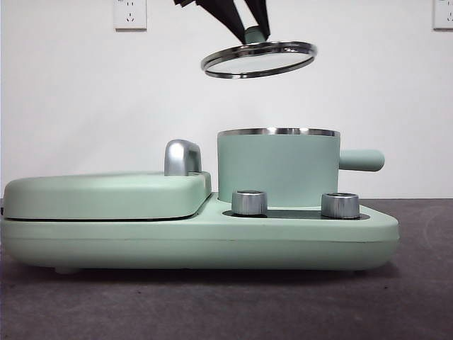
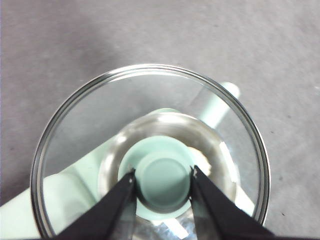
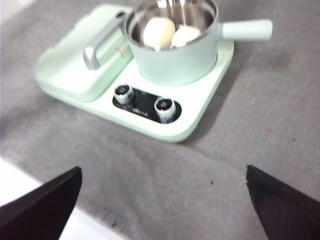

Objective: Put the buns in a small steamer

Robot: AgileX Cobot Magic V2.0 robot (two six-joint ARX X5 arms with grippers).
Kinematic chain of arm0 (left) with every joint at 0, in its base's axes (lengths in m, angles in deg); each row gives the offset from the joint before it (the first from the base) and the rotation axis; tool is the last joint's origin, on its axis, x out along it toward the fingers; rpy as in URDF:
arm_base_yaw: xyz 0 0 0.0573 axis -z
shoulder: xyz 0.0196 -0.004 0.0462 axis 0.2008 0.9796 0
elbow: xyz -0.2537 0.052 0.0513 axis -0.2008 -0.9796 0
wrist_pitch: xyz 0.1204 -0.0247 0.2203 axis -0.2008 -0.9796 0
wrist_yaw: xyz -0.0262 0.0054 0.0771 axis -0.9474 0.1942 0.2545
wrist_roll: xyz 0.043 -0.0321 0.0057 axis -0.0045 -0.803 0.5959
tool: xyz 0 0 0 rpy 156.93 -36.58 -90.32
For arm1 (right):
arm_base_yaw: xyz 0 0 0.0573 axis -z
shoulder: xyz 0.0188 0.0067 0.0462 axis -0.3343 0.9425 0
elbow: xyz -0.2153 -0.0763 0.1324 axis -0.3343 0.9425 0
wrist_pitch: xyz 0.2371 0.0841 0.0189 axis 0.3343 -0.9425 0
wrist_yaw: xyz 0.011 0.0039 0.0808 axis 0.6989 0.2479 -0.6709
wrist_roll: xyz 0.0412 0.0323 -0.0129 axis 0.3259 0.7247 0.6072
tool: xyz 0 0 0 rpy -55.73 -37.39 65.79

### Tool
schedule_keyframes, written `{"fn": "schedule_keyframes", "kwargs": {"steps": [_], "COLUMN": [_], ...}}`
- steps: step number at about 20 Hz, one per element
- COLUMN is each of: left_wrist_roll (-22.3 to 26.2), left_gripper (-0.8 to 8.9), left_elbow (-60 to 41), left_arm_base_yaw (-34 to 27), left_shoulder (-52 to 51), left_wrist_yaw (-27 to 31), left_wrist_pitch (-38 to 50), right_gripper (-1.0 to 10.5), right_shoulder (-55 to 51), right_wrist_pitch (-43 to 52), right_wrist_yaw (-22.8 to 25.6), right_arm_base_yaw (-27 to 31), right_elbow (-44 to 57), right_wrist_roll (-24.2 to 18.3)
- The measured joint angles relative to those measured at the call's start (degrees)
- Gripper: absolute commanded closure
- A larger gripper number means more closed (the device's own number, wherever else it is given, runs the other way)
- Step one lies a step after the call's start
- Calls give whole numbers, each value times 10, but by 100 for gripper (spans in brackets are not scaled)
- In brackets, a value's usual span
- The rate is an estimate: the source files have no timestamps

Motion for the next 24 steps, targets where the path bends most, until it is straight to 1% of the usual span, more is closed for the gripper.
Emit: {"fn": "schedule_keyframes", "kwargs": {"steps": [3,6,9,12,20,24], "left_wrist_roll": [0,-2,-1,3,19,31], "left_gripper": [803,803,803,803,803,803], "left_elbow": [-2,-36,-81,-105,-106,-106], "left_arm_base_yaw": [19,36,36,35,35,35], "left_shoulder": [0,-1,-1,-1,2,24], "left_wrist_yaw": [0,0,0,1,1,1], "left_wrist_pitch": [0,-1,-3,-3,0,0], "right_gripper": [424,424,424,424,424,424], "right_shoulder": [-24,-26,-26,-26,-26,-26], "right_wrist_pitch": [1,4,16,27,29,29], "right_wrist_yaw": [-2,-17,-19,-19,-19,-19], "right_arm_base_yaw": [0,0,0,0,0,0], "right_elbow": [0,0,0,0,0,0], "right_wrist_roll": [0,-1,-3,-5,-5,-5]}}
